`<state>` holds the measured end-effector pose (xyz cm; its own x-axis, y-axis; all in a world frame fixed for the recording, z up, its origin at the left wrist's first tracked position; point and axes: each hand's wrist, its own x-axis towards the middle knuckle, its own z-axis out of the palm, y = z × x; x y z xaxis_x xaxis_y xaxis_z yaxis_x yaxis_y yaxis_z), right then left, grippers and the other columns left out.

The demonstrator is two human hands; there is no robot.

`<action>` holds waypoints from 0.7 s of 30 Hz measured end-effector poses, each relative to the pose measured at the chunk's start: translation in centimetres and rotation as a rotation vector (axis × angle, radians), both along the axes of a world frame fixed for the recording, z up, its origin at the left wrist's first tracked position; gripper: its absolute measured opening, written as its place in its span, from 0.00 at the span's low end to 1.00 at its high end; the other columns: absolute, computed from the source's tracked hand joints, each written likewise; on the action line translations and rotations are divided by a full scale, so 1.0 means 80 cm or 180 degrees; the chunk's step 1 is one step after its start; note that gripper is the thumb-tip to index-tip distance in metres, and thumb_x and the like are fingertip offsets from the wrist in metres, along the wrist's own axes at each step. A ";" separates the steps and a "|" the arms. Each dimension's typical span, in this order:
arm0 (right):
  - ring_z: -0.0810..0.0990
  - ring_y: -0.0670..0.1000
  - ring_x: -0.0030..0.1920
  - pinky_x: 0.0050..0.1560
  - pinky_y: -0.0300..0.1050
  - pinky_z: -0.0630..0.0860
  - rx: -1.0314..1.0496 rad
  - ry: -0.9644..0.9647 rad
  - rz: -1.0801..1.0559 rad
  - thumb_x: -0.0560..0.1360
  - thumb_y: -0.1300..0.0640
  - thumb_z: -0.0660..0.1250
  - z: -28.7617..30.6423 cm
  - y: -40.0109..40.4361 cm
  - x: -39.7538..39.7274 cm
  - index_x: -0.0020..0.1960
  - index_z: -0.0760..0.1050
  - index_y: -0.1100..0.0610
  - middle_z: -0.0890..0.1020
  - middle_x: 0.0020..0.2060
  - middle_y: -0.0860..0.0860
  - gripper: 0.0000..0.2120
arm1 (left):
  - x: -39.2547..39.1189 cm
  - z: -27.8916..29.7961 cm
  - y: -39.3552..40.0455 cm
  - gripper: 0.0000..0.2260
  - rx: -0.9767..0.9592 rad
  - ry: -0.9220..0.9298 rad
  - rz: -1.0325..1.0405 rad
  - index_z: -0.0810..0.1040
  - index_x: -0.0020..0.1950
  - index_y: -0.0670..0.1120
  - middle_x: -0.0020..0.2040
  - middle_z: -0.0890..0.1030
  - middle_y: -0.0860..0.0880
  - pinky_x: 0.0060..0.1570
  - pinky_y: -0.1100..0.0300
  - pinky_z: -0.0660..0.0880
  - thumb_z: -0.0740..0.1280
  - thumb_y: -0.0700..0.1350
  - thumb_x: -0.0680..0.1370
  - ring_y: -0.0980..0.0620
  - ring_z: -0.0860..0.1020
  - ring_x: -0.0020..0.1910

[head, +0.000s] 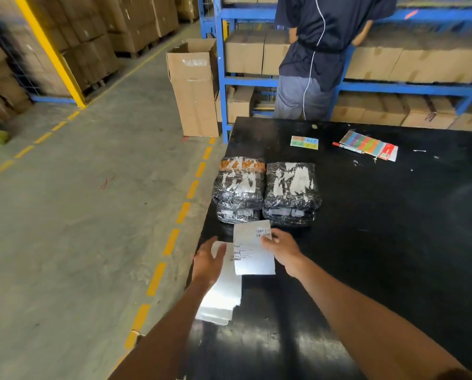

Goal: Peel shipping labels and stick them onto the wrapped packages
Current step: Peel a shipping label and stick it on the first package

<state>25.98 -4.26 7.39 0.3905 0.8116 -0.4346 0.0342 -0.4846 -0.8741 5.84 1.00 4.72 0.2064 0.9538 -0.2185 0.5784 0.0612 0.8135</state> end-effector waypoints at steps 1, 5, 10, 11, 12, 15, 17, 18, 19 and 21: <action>0.82 0.51 0.48 0.41 0.39 0.78 0.0137 0.0105 0.0039 0.79 0.61 0.66 0.011 -0.005 0.007 0.61 0.77 0.59 0.83 0.54 0.54 0.11 | 0.018 0.026 -0.007 0.15 -0.0491 -0.0716 0.0140 0.77 0.64 0.47 0.62 0.80 0.45 0.59 0.55 0.72 0.62 0.52 0.81 0.47 0.76 0.60; 0.82 0.54 0.51 0.43 0.43 0.79 0.0471 0.0569 0.0017 0.79 0.63 0.66 0.046 -0.024 0.034 0.61 0.76 0.59 0.83 0.53 0.55 0.11 | 0.069 0.097 -0.021 0.11 -0.1579 -0.1920 -0.0087 0.82 0.56 0.44 0.48 0.86 0.46 0.45 0.58 0.76 0.66 0.48 0.80 0.50 0.83 0.45; 0.83 0.54 0.54 0.57 0.55 0.79 0.0828 0.0525 -0.0083 0.78 0.58 0.67 0.081 -0.040 0.072 0.58 0.79 0.53 0.84 0.52 0.53 0.08 | 0.106 0.122 -0.035 0.11 -0.1120 -0.2014 -0.0324 0.81 0.58 0.40 0.53 0.85 0.41 0.52 0.48 0.80 0.70 0.37 0.75 0.41 0.84 0.51; 0.83 0.54 0.55 0.58 0.56 0.79 0.0914 0.0533 -0.0142 0.78 0.57 0.68 0.088 -0.043 0.082 0.58 0.79 0.52 0.84 0.53 0.53 0.09 | 0.113 0.124 -0.039 0.11 -0.1076 -0.1977 -0.0360 0.81 0.58 0.40 0.53 0.85 0.41 0.53 0.47 0.80 0.70 0.37 0.76 0.40 0.84 0.52; 0.82 0.54 0.56 0.59 0.55 0.79 0.0993 0.0472 -0.0198 0.77 0.57 0.69 0.092 -0.044 0.090 0.59 0.79 0.52 0.83 0.54 0.53 0.10 | 0.119 0.124 -0.041 0.11 -0.1063 -0.1906 -0.0335 0.82 0.58 0.40 0.53 0.85 0.41 0.52 0.47 0.80 0.69 0.36 0.76 0.41 0.84 0.51; 0.81 0.53 0.56 0.55 0.51 0.81 0.1218 0.0056 -0.0084 0.77 0.62 0.70 0.101 -0.051 0.106 0.56 0.81 0.53 0.82 0.53 0.50 0.09 | 0.139 0.136 -0.052 0.07 -0.0867 -0.1686 -0.0117 0.82 0.54 0.40 0.51 0.85 0.42 0.44 0.54 0.81 0.68 0.38 0.78 0.44 0.84 0.48; 0.81 0.54 0.53 0.46 0.46 0.81 0.1253 -0.0056 0.0032 0.77 0.63 0.69 0.105 -0.053 0.109 0.50 0.81 0.51 0.82 0.51 0.51 0.07 | 0.149 0.146 -0.056 0.04 -0.0561 -0.1493 -0.0030 0.81 0.51 0.44 0.50 0.85 0.45 0.43 0.57 0.80 0.68 0.41 0.79 0.46 0.83 0.47; 0.81 0.54 0.52 0.42 0.43 0.80 0.1249 -0.0083 0.0086 0.77 0.63 0.69 0.108 -0.052 0.111 0.49 0.80 0.52 0.82 0.51 0.52 0.07 | 0.152 0.150 -0.054 0.03 -0.0437 -0.1437 -0.0033 0.81 0.51 0.45 0.49 0.85 0.46 0.43 0.59 0.79 0.68 0.42 0.79 0.47 0.83 0.46; 0.81 0.54 0.51 0.41 0.42 0.79 0.1233 -0.0089 0.0139 0.77 0.63 0.69 0.111 -0.051 0.111 0.49 0.80 0.53 0.82 0.51 0.52 0.06 | 0.154 0.154 -0.051 0.03 -0.0310 -0.1377 -0.0075 0.80 0.51 0.45 0.48 0.84 0.47 0.41 0.60 0.78 0.67 0.43 0.79 0.49 0.82 0.45; 0.82 0.54 0.51 0.40 0.41 0.80 0.1204 -0.0142 0.0270 0.76 0.64 0.69 0.118 -0.046 0.115 0.49 0.78 0.54 0.81 0.49 0.52 0.05 | 0.156 0.161 -0.038 0.05 -0.0045 -0.1131 -0.0166 0.78 0.53 0.43 0.48 0.83 0.46 0.37 0.63 0.75 0.66 0.44 0.80 0.52 0.80 0.41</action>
<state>35.18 -7.96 16.82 0.3268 0.9415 -0.0827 0.1024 -0.1223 -0.9872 18.36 -2.02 17.58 0.3201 0.9374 -0.1375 0.2621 0.0519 0.9636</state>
